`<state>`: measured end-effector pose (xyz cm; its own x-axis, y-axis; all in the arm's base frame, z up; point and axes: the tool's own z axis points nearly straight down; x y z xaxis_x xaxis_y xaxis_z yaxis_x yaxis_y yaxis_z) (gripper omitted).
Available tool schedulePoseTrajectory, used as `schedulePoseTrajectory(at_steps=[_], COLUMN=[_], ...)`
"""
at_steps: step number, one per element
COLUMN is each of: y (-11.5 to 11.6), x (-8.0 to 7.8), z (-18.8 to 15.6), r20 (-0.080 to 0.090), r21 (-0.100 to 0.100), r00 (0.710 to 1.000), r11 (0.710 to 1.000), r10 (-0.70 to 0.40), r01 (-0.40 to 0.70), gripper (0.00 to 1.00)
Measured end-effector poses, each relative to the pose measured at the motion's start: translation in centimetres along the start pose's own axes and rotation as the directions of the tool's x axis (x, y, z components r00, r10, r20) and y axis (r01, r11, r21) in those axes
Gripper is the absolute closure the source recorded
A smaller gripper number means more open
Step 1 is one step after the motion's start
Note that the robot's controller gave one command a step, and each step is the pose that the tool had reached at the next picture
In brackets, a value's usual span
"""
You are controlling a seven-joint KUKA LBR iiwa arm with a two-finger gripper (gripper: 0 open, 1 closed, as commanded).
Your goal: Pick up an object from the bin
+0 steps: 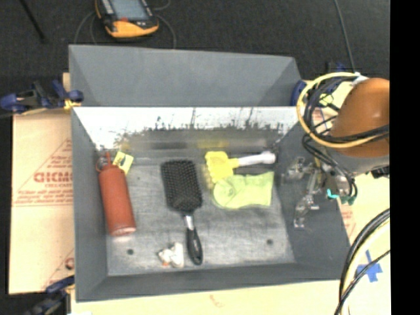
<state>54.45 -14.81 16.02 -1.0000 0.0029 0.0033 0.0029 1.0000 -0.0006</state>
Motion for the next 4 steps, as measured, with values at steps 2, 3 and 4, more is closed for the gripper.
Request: schedulePoseTrajectory(at_steps=[2,3,4], y=[4.3,6.5,4.4], x=[-2.7,-3.4,-7.2], z=[5.2,8.2,8.4], r20=[0.014,0.009,0.018], r21=[0.003,0.002,0.000], r00=[0.999,0.995,0.997], r11=[0.999,0.995,0.997], r10=[-0.038,-0.098,0.074], r01=[0.038,0.098,-0.074], gripper=[0.00,0.00,1.00])
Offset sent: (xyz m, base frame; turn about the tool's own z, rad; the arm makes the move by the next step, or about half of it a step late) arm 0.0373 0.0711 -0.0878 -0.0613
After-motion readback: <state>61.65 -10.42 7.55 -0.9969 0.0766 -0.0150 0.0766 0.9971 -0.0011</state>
